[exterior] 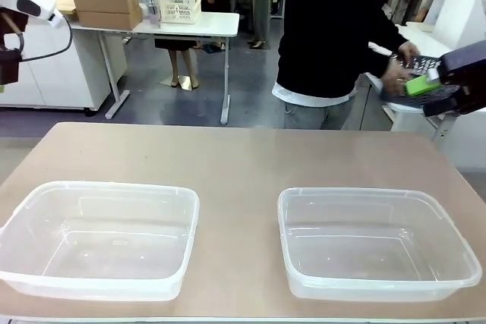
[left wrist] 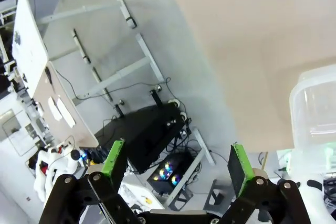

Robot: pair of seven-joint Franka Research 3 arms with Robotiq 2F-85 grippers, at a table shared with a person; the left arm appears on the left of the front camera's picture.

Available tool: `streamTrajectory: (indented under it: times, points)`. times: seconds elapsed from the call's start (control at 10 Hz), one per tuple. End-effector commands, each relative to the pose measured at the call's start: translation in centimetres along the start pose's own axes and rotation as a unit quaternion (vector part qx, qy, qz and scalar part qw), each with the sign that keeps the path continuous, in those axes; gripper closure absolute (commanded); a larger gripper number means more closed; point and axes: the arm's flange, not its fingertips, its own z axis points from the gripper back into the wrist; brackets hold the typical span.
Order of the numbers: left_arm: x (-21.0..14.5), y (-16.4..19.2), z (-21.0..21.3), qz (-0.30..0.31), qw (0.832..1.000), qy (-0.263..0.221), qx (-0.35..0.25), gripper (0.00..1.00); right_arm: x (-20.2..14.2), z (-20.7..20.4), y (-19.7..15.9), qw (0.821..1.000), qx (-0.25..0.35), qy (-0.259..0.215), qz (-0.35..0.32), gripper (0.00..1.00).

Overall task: Sort the waste into each basket.
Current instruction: Pick up the Organizing box on the left side of the table and lift it.

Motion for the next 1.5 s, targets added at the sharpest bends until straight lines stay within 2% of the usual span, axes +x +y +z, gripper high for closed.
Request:
streamTrajectory:
  times: [0.0,0.2,0.3,0.4,0.5,0.6,0.7,0.8,1.1,1.2,1.3,1.4]
  points:
    - [-0.7,0.0,-0.6,-0.006,1.000,-0.013,-0.007,0.00,0.3,-0.1,0.1,1.000,-0.001,0.001,0.022,0.00]
    - [0.1,0.0,-0.2,-0.001,1.000,-0.004,0.000,0.00,0.3,-0.1,0.1,1.000,-0.001,0.001,0.022,0.00]
    - [-0.6,0.2,1.8,-0.079,0.978,-0.149,-0.124,0.00,0.3,-0.1,0.1,1.000,-0.001,0.001,0.022,0.00]
    - [-2.5,1.0,3.6,-0.121,0.901,-0.303,-0.286,0.00,0.3,-0.1,0.1,1.000,-0.001,0.001,0.022,0.00]
    - [-4.0,1.7,3.8,-0.139,0.804,-0.407,-0.411,0.00,0.3,-0.1,0.1,1.000,-0.001,0.001,0.022,0.00]
    - [-5.2,2.2,3.5,-0.134,0.716,-0.467,-0.502,0.00,0.3,-0.1,0.1,1.000,-0.001,0.001,0.022,0.00]
    - [-6.6,2.0,3.3,-0.125,0.677,-0.468,-0.553,0.00,0.3,-0.1,0.1,1.000,-0.001,0.001,0.022,0.00]
    - [-8.4,1.2,3.0,-0.092,0.665,-0.436,-0.599,0.00,0.3,-0.1,0.1,1.000,-0.001,0.001,0.022,0.00]
    - [-13.0,-3.8,0.6,-0.022,0.643,-0.372,-0.670,0.00,0.3,-0.1,0.1,1.000,-0.001,0.001,0.022,0.00]
    - [-13.9,-5.1,-0.6,0.014,0.621,-0.366,-0.693,0.00,0.3,-0.1,0.1,1.000,-0.001,0.001,0.022,0.00]
    - [-14.0,-5.5,-1.3,0.066,0.710,-0.231,-0.662,0.00,0.3,-0.1,0.1,1.000,-0.001,0.001,0.022,0.00]
    - [-13.0,-4.1,0.9,-0.063,0.700,-0.413,-0.579,0.00,0.3,-0.1,0.1,1.000,-0.001,0.001,0.022,0.00]
